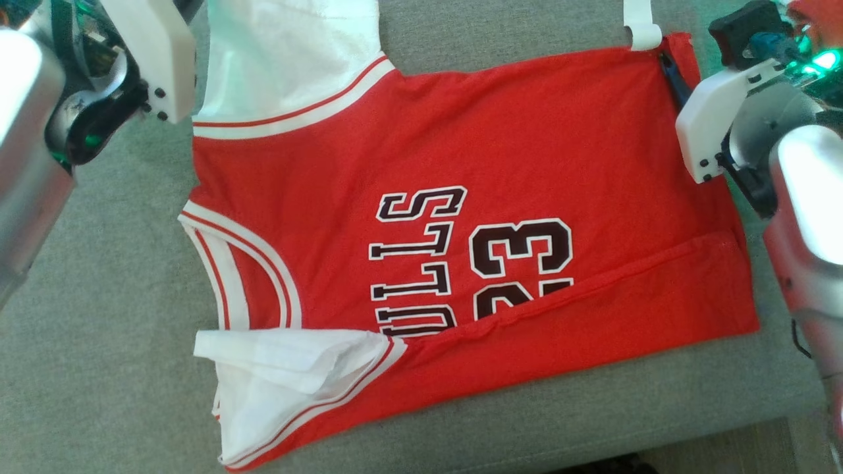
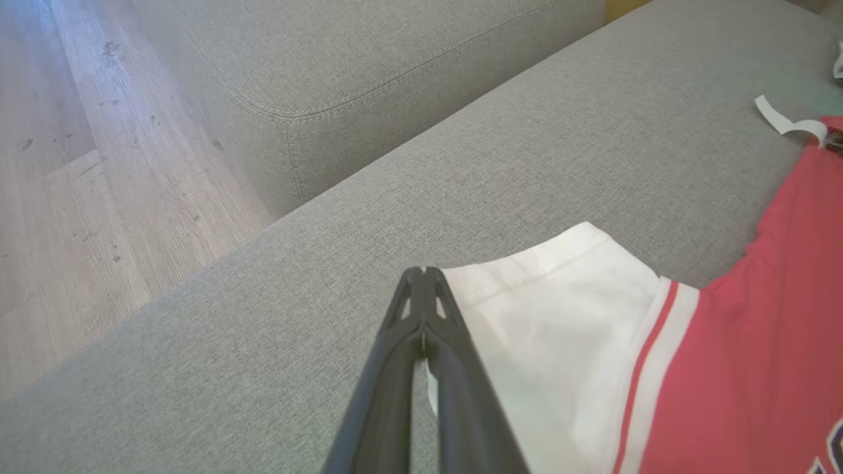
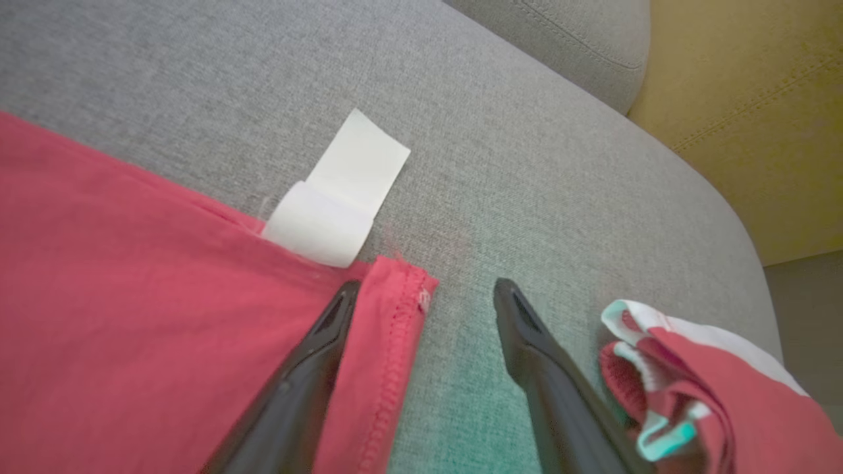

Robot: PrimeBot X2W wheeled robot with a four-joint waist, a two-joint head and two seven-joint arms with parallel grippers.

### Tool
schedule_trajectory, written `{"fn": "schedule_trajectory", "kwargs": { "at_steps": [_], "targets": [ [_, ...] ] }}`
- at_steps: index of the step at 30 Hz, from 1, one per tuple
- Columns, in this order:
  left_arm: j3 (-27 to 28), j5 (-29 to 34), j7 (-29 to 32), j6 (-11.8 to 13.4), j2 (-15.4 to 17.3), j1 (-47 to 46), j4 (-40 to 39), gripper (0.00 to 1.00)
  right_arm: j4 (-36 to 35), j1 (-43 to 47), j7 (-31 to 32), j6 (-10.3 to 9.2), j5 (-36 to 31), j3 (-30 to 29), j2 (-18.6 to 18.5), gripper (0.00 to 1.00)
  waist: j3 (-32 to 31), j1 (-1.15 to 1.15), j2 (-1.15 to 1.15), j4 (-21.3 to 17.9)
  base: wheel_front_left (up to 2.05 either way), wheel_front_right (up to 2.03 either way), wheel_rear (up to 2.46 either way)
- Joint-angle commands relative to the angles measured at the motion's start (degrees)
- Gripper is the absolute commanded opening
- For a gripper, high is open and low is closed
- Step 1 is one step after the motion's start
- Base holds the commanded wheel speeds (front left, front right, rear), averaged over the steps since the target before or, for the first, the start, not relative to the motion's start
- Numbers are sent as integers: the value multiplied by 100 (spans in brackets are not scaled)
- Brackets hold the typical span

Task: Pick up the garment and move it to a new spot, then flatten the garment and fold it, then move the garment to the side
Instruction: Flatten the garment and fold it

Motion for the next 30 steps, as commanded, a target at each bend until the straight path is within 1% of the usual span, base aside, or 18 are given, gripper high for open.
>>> {"fn": "schedule_trajectory", "kwargs": {
  "at_steps": [1, 9, 10, 11, 13, 14, 15, 16, 19, 22, 24, 28, 30],
  "targets": [
    [239, -35, -52, -40, 200, -306, -108, 0, -78, -73, -53, -4, -77, -4, 41, 100, -1, 0, 0, 4, 0, 0, 0],
    [149, -85, -116, -61, 180, -386, -51, 0, 112, -240, -220, -4, -373, 124, 113, 100, 34, 0, 0, 49, 0, 0, 0],
    [140, -88, -128, -63, 179, -396, -46, 0, 129, -259, -236, -4, -393, 128, 113, 98, 38, 0, 0, 54, 0, 0, 0],
    [131, -92, -141, -64, 179, -403, -40, 0, 150, -273, -245, -4, -408, 130, 113, 81, 40, 0, 0, 59, 0, 0, 0],
    [113, -103, -162, -67, 182, -413, -25, 0, 201, -291, -227, -4, -428, 131, 115, 49, 42, 0, 0, 67, 0, 0, 0],
    [105, -110, -172, -68, 184, -415, -16, 0, 231, -293, -200, -4, -422, 129, 118, 43, 40, 0, 0, 70, 0, 0, 0],
    [98, -120, -181, -69, 188, -415, -7, 0, 262, -287, -162, -4, -391, 118, 125, 19, 37, 0, 0, 71, 0, 0, 0],
    [91, -129, -189, -70, 192, -415, 2, 0, 289, -274, -116, -4, -346, 105, 134, 0, 34, 0, 0, 72, 0, 0, 0],
    [75, -147, -219, -72, 208, -417, 22, 0, 327, -251, 3, -4, -253, 105, 112, 0, 29, 0, 0, 74, 0, 0, 0],
    [84, -123, -330, -73, 238, -419, 35, 0, 254, -242, -75, -4, -217, 16, 101, 0, 20, 0, 0, 63, 0, 0, 0],
    [95, -53, -507, -73, 264, -429, 22, 0, 201, -227, -179, -4, -189, -92, 114, 0, 10, 0, 0, 57, 0, 0, 0],
    [180, 107, -1024, -71, 287, -462, 27, 0, 111, -175, -508, -4, 146, -551, 223, 0, -14, 0, 0, 68, 0, 0, 0],
    [228, 176, -1272, -61, 286, -477, 50, 0, 86, -136, -664, -4, 475, -813, 304, 0, -27, 0, 0, 84, 0, 0, 0]
  ]
}}
